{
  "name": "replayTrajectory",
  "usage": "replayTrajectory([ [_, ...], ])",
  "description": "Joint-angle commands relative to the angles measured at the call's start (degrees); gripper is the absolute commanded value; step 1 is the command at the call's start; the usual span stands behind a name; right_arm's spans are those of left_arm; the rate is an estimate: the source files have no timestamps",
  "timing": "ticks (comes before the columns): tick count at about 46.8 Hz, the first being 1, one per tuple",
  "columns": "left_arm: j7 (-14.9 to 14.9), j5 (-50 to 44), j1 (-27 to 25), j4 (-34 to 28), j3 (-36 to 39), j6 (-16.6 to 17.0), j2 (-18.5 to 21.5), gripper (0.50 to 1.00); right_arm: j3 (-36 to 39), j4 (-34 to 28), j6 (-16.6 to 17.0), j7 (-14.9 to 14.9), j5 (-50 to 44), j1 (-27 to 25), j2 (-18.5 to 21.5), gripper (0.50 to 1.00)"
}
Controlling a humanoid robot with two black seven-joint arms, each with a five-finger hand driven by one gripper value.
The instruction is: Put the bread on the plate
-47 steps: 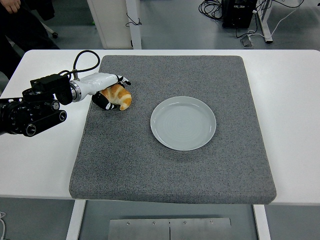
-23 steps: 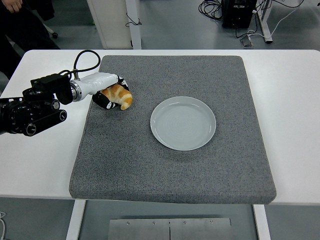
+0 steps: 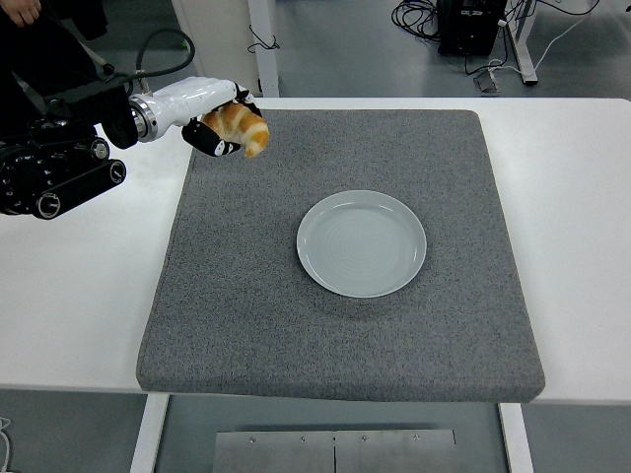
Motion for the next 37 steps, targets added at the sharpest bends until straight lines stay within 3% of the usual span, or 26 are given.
replayTrajectory([
  [1,-0.5,-0.1,-2.1,-0.2,-0.5,-1.9,1.5,0.5,0.0,0.1,0.0,0.0,0.0,-0.1,0.0,1.0],
  [12,-3.0,-0.1,-6.4,-0.2,-5.6,-7.8,3.8,0.5,0.0,0.0,-0.1,0.0,0.1,-0.1,0.0,1.0],
  [37,-3.2,0.1,-9.3,-1.2,-8.9,-9.0,2.8,0.5,0.0,0.0,0.0,0.0,0.0,0.0,0.0,1.0],
])
